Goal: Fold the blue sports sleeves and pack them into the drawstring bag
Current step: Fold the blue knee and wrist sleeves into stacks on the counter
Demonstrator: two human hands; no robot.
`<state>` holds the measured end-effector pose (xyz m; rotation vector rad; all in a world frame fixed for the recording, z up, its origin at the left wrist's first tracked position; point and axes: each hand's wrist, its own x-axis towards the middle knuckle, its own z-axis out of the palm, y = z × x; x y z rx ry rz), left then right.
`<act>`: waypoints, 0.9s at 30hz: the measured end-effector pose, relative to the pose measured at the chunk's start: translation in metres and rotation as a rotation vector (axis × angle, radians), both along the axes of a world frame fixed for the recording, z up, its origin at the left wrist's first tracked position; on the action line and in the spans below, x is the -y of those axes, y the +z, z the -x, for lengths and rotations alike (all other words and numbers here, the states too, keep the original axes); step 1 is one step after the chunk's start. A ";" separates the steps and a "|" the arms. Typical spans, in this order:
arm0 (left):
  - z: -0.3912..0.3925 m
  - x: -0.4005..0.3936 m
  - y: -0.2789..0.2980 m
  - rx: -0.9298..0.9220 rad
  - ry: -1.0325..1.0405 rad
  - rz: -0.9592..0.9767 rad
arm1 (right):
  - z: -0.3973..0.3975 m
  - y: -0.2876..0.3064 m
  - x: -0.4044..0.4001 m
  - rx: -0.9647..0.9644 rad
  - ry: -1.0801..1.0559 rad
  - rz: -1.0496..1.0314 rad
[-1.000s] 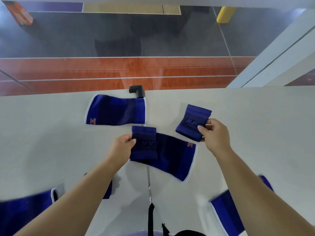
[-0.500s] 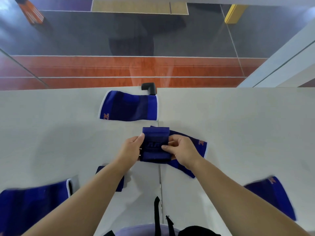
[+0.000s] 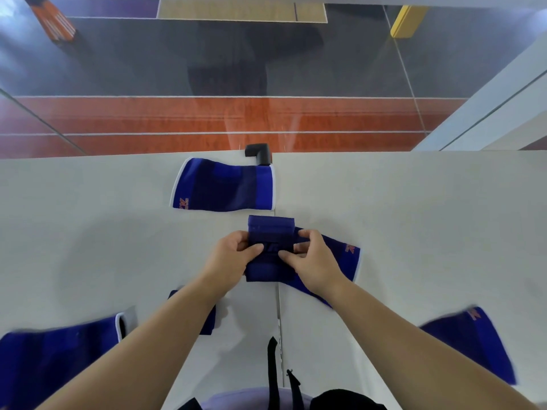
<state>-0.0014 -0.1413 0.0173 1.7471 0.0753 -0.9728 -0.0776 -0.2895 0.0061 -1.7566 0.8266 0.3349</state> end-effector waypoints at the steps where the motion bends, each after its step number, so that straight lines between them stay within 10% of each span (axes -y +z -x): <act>1: -0.001 0.000 0.003 -0.011 0.014 0.028 | 0.000 0.003 0.002 0.003 -0.031 -0.071; 14: 0.002 -0.009 0.029 -0.216 0.014 0.297 | 0.016 0.030 0.029 0.186 -0.071 -0.654; 27: 0.036 -0.033 0.036 -0.376 0.145 0.290 | 0.033 0.039 0.024 0.036 0.104 -0.597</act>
